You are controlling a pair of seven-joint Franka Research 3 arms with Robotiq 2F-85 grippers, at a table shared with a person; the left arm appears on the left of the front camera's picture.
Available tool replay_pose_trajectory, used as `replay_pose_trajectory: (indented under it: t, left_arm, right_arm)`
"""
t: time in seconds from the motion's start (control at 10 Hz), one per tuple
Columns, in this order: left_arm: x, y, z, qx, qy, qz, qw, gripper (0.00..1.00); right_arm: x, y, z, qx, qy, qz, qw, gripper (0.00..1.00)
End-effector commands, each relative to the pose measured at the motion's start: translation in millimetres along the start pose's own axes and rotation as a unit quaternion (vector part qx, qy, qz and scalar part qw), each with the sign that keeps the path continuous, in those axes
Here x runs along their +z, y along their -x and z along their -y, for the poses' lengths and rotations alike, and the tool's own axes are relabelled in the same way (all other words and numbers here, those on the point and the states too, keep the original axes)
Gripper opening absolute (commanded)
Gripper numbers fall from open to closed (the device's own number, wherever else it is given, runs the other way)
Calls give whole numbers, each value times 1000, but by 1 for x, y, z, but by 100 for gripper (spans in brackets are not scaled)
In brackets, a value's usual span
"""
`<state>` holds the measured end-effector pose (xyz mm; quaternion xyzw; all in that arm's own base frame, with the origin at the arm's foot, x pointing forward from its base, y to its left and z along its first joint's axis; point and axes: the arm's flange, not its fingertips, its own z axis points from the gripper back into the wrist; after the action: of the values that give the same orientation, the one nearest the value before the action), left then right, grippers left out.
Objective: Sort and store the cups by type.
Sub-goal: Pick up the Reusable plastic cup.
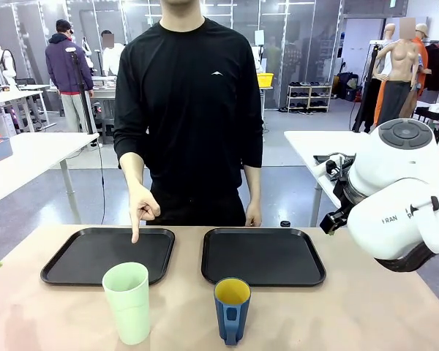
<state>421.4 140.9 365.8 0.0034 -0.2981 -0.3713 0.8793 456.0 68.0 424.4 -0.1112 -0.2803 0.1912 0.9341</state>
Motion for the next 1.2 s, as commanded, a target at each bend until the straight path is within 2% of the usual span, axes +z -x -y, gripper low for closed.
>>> replay_pose_trajectory:
  t: [0.0,0.2,0.3,0.4,0.6,0.8,1.0,1.1]
  left_arm:
    - [-23,27,7,-24,57,53,997,100]
    - [-22,30,8,-43,62,19,997,100]
    - [-22,29,6,-38,38,-1,999,100]
    - [-13,21,6,-27,54,35,998,100]
    - [-18,29,6,-28,56,22,998,100]
    - [9,37,-1,-127,72,-79,986,100]
    - [38,46,-1,-175,61,-100,978,100]
    - [52,45,1,-200,77,-90,973,100]
  right_arm:
    - [0,0,0,0,1,0,1000,100]
    - [0,0,0,0,1,0,1000,100]
    - [0,0,0,0,1,0,1000,100]
    - [0,0,0,0,1,0,1000,100]
    - [0,0,0,0,1,0,1000,100]
    - [0,0,0,0,1,0,1000,100]
    - [0,0,0,0,1,0,1000,100]
    - [0,0,0,0,1,0,1000,100]
